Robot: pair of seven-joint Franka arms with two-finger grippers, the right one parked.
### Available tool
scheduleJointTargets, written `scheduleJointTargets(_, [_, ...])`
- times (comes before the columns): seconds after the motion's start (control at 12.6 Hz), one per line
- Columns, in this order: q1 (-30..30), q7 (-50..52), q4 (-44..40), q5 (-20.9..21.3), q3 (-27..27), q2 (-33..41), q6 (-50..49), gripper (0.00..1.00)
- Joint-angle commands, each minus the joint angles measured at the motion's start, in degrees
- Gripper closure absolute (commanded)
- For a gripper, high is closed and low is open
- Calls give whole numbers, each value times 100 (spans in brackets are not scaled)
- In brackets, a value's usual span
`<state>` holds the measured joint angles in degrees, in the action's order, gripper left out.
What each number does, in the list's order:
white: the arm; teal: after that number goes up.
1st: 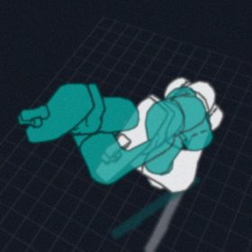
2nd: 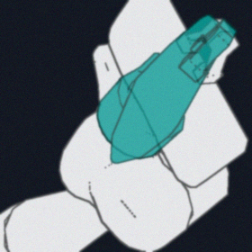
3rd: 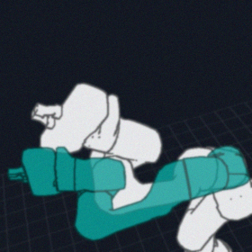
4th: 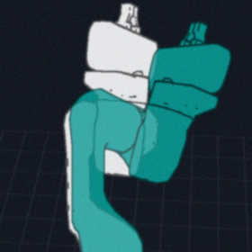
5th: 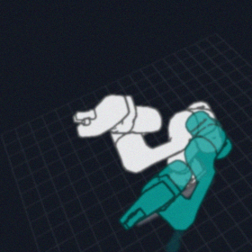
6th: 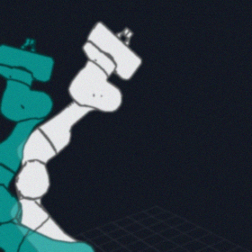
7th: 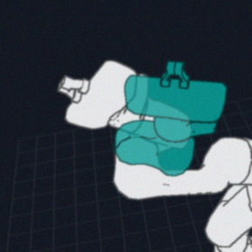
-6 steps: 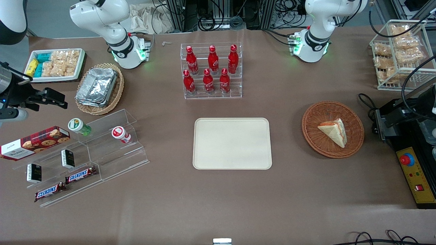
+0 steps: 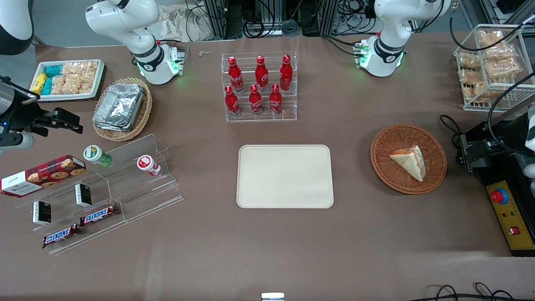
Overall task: Place sandwich from basket to tray
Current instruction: 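Move the left gripper from rest toward the wicker basket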
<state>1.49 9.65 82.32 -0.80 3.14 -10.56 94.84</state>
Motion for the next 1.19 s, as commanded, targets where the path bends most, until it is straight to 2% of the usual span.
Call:
scheduleJointTargets(0.0, [-113, 370, 142, -79, -50, -17, -10, 0])
scheduleJointTargets(0.16, [-157, 467, 362, -87, -33, 1, -1, 0])
scheduleJointTargets(0.4, [-184, 1818, 783, -53, -33, 45, 261, 0])
scheduleJointTargets(0.56, [-175, 2005, 1598, -44, -33, 351, 884, 0])
scheduleJointTargets(0.87, [-96, 4260, 3103, -17, -85, 651, 2755, 0])
scheduleJointTargets(1.11, [-26, 4572, 3894, -8, -85, 643, 3600, 0])
